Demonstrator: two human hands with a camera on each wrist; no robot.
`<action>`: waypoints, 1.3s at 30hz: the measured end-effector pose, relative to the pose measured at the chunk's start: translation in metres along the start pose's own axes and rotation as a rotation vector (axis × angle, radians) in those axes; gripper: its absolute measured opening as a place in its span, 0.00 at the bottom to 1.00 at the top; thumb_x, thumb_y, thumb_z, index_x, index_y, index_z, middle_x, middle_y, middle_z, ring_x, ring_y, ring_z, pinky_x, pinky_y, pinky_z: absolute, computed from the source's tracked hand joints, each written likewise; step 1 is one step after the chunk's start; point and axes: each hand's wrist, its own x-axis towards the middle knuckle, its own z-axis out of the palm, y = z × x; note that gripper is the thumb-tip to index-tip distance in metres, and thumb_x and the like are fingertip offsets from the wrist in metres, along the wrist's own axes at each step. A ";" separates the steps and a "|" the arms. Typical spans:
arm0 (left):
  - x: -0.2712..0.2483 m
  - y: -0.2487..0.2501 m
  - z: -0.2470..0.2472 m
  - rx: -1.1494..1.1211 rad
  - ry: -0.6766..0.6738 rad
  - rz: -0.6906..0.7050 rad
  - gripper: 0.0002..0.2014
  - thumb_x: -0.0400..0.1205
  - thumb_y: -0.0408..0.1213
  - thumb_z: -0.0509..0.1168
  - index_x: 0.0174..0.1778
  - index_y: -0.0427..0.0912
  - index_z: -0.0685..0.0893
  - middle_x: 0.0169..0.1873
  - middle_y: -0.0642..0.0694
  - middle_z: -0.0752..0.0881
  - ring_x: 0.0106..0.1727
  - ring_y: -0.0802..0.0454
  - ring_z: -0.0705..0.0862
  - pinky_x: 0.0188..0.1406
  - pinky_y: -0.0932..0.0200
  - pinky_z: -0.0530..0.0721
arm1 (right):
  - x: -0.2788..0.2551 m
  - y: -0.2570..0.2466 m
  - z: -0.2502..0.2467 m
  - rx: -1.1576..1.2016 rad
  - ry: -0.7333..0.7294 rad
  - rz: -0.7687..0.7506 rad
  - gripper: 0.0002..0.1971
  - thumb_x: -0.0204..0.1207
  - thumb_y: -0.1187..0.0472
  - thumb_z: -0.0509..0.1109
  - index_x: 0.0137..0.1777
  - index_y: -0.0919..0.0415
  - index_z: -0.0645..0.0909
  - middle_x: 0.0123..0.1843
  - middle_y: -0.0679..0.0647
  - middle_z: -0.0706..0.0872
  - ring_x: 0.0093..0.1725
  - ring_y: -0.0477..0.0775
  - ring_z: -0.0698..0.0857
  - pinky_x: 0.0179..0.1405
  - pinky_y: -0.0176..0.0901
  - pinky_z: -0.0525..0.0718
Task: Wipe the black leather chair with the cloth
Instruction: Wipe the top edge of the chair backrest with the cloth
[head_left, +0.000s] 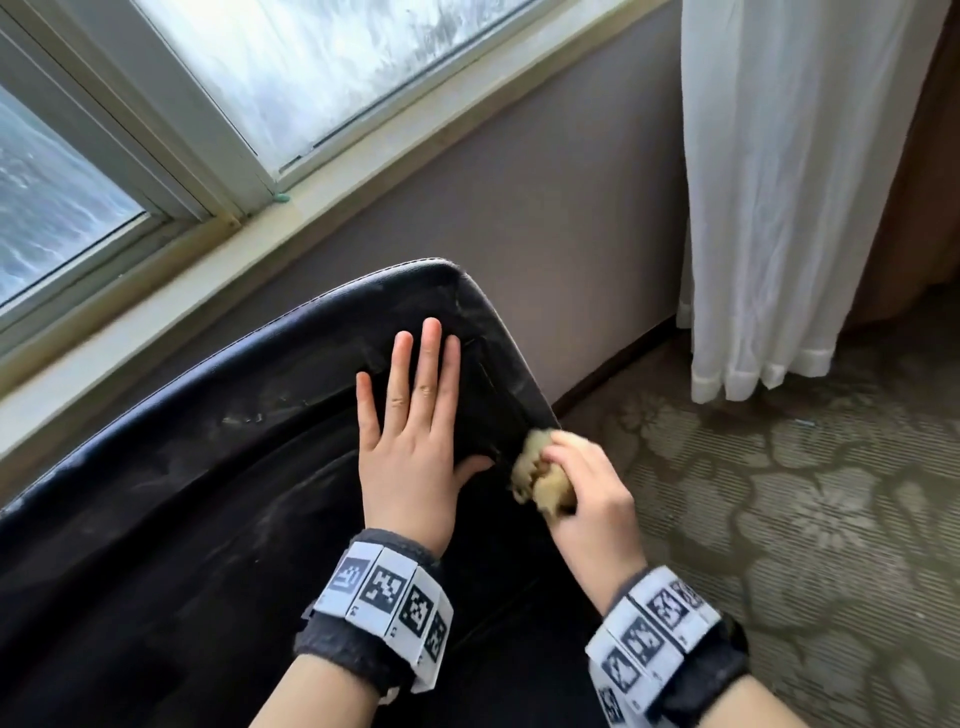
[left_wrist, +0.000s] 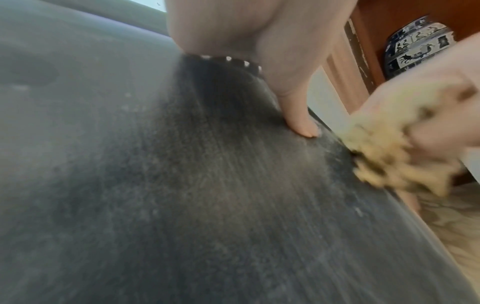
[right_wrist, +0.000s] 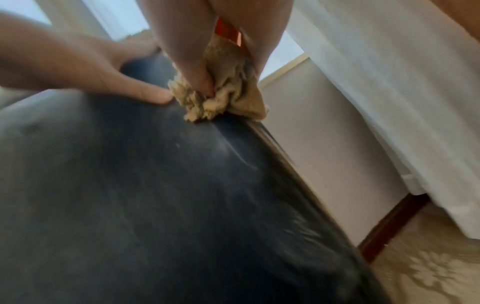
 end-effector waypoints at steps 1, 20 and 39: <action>0.000 0.000 0.000 0.005 0.005 0.001 0.60 0.62 0.55 0.75 0.81 0.46 0.43 0.80 0.53 0.33 0.81 0.53 0.34 0.78 0.47 0.30 | -0.005 0.007 -0.006 -0.011 -0.030 0.028 0.15 0.60 0.75 0.67 0.47 0.67 0.86 0.50 0.59 0.88 0.52 0.53 0.85 0.62 0.21 0.72; -0.042 0.052 0.029 -0.175 0.116 -0.094 0.52 0.70 0.50 0.74 0.81 0.39 0.49 0.81 0.47 0.40 0.82 0.49 0.39 0.79 0.42 0.36 | -0.007 0.059 -0.062 0.146 0.119 0.435 0.21 0.62 0.77 0.75 0.49 0.52 0.82 0.44 0.46 0.86 0.44 0.37 0.82 0.46 0.12 0.73; -0.046 0.065 0.058 -0.152 0.045 -0.139 0.61 0.65 0.50 0.77 0.80 0.46 0.35 0.78 0.55 0.29 0.80 0.52 0.31 0.77 0.44 0.28 | -0.034 0.085 -0.018 0.136 -0.138 0.242 0.19 0.57 0.78 0.63 0.46 0.68 0.87 0.53 0.50 0.85 0.55 0.51 0.86 0.60 0.17 0.72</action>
